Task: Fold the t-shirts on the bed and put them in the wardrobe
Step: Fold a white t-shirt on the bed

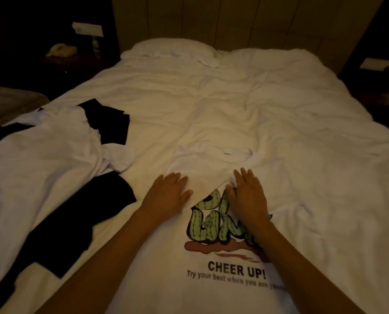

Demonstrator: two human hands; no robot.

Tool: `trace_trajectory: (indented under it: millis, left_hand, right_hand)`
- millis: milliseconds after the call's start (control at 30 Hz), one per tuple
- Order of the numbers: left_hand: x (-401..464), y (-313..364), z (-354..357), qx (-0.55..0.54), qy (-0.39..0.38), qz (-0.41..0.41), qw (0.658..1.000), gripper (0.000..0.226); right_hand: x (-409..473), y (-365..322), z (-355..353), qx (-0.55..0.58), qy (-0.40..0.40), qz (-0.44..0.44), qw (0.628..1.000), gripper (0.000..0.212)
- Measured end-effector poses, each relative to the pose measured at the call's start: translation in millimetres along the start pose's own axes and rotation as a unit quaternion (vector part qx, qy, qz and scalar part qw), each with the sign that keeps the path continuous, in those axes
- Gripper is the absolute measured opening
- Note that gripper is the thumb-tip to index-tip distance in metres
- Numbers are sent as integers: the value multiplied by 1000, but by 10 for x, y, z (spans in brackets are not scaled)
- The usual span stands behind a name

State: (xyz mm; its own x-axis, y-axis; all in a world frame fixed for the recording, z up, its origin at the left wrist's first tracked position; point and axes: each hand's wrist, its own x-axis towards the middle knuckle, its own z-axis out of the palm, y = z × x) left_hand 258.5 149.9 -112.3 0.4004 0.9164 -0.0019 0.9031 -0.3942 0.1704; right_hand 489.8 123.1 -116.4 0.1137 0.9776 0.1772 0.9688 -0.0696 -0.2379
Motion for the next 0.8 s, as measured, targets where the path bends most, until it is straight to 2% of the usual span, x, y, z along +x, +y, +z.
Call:
trace_trajectory:
  millis: [67, 133, 200, 300, 500, 567, 667, 767, 800]
  left_hand:
    - [120, 158, -17, -26, -6, 24, 999, 65]
    - [239, 317, 25, -43, -25, 47, 998, 61]
    - [348, 444, 113, -33, -42, 57, 997, 60]
    - [467, 541, 266, -18, -52, 30, 998, 59]
    - [551, 607, 387, 0, -28, -36, 999, 58]
    - [562, 630, 376, -4, -26, -38, 999, 59]
    - [549, 656, 347, -10, -4, -23, 1000, 66]
    - [512, 704, 357, -11, -2, 8, 1000, 98]
    - [502, 713, 377, -13, -8, 14, 1000, 103]
  right_hand:
    - [5, 206, -43, -11, -26, 31, 999, 60]
    - [-2, 378, -65, -7, -55, 68, 996, 61]
    - [-22, 501, -65, -19, -63, 74, 995, 50]
    - [-87, 619, -57, -63, -42, 37, 996, 38]
    - [-155, 741, -60, 27, -16, 13, 999, 31]
    - [-211, 755, -79, 33, -21, 5, 999, 33]
    - [-246, 748, -111, 63, -24, -6, 998, 47]
    - [-117, 702, -131, 104, -20, -9, 994, 66]
    - [-59, 682, -126, 105, -30, -11, 994, 69]
